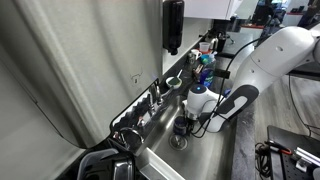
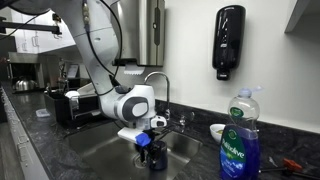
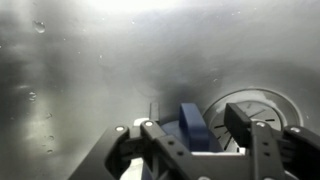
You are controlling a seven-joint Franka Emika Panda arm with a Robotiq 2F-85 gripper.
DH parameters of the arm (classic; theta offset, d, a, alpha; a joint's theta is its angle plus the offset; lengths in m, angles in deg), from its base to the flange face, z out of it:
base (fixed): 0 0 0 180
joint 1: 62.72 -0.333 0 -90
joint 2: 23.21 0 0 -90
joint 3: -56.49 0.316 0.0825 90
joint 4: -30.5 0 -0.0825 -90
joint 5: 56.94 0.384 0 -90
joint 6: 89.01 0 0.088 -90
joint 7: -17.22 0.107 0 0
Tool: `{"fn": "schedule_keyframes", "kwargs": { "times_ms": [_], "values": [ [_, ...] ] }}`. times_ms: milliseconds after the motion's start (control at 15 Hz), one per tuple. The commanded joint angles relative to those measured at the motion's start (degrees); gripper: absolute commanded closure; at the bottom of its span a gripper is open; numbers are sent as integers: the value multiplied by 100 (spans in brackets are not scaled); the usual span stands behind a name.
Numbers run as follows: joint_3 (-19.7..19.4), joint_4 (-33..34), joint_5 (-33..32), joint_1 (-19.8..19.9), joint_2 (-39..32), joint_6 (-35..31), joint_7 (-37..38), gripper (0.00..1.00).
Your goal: Move the mug from the sink to the counter
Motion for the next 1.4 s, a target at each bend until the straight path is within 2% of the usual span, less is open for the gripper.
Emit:
{"fn": "schedule_keyframes", "kwargs": {
  "times_ms": [0,333,400,533,933,1333],
  "values": [
    [-46,85,-99,-36,-86,-79,-6,63],
    [-82,-55,-157,-87,51,-169,14,96],
    [-82,-97,-179,-90,94,-210,4,99],
    [-95,-233,-232,-108,222,-284,9,96],
    [-26,-1056,-271,80,1098,-551,-228,96],
    [-80,-1835,-175,203,2303,-263,-209,96]
  ]
}}
